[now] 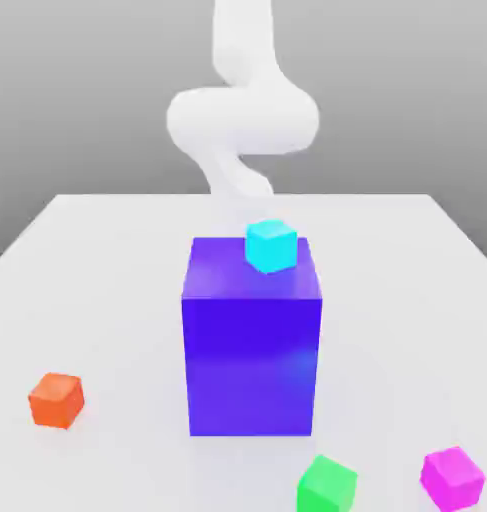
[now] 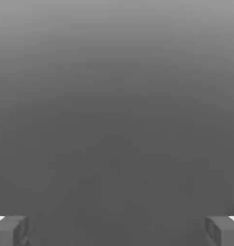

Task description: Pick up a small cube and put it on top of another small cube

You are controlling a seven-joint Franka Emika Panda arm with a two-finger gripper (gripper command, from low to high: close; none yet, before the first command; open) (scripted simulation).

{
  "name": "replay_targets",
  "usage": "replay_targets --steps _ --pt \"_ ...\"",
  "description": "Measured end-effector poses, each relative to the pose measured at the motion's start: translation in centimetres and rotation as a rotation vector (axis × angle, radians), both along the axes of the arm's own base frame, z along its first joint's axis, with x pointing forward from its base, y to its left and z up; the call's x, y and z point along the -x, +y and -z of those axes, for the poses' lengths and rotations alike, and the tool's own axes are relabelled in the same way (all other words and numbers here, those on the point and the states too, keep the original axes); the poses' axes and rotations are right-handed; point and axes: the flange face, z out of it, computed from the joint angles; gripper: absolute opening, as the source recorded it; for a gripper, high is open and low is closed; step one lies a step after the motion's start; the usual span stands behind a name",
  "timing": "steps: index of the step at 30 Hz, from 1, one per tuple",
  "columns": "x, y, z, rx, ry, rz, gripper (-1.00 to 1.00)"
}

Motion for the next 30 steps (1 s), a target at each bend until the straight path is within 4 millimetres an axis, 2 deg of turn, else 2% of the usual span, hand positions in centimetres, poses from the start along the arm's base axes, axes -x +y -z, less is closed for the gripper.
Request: replay_targets --steps 3,7,11,15,20,23,30 --pt "-3.7 2.2 4.1 0.018 0.079 -0.020 0.00" --pt "-7.6 5.2 10.0 0.040 0.178 -0.050 0.00" --pt "-10.5 8.4 16.4 0.060 0.276 -0.085 0.00" --pt "-12.2 11.7 23.2 0.078 0.373 -0.124 0.00" --pt "-12.6 16.4 32.0 0.098 0.493 -0.191 0.00" --pt "-12.2 18.4 37.3 0.103 0.567 -0.216 0.00" --pt "-9.1 22.7 49.3 0.108 0.721 -0.282 0.00"
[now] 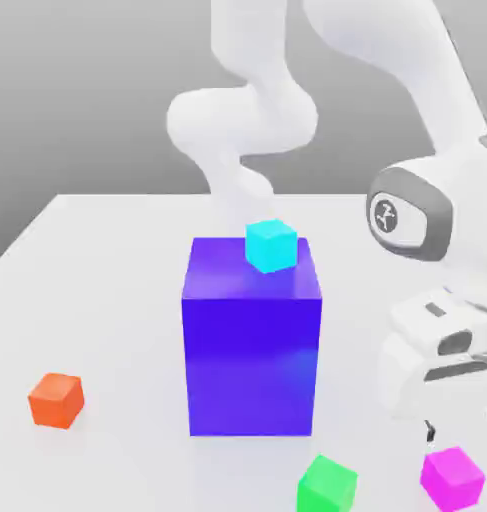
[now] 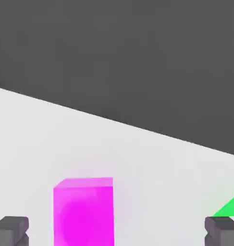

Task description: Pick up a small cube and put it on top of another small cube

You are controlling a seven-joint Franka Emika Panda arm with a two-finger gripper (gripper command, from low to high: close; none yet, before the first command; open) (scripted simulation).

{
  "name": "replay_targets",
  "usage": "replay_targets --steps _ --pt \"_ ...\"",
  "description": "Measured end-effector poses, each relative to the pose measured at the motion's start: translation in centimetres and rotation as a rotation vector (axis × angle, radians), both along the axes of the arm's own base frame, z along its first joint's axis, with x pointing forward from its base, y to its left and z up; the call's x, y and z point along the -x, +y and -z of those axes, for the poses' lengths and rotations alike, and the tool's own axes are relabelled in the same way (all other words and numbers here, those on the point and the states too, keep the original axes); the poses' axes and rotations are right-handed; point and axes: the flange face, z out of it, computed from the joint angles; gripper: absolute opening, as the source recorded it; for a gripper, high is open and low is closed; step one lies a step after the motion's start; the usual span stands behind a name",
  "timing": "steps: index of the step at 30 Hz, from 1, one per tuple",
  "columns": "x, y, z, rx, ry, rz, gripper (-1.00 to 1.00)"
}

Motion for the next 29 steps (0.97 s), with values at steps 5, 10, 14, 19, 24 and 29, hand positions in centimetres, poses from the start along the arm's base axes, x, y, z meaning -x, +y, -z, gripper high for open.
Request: replay_targets --steps 5,10,14,19,24,29 --pt "0.3 0.3 5.5 0.000 0.010 -0.004 -1.00" --pt "0.3 0.3 6.0 0.000 0.009 -0.004 -1.00" --pt "0.3 0.3 2.1 -0.001 0.010 -0.003 -1.00" --pt "-1.4 -7.8 -3.2 0.005 0.010 0.113 -1.00" --pt "-1.7 -14.5 -2.3 -0.001 0.010 0.213 -1.00" --pt "-1.7 -14.7 0.2 -0.001 0.010 0.216 1.00"
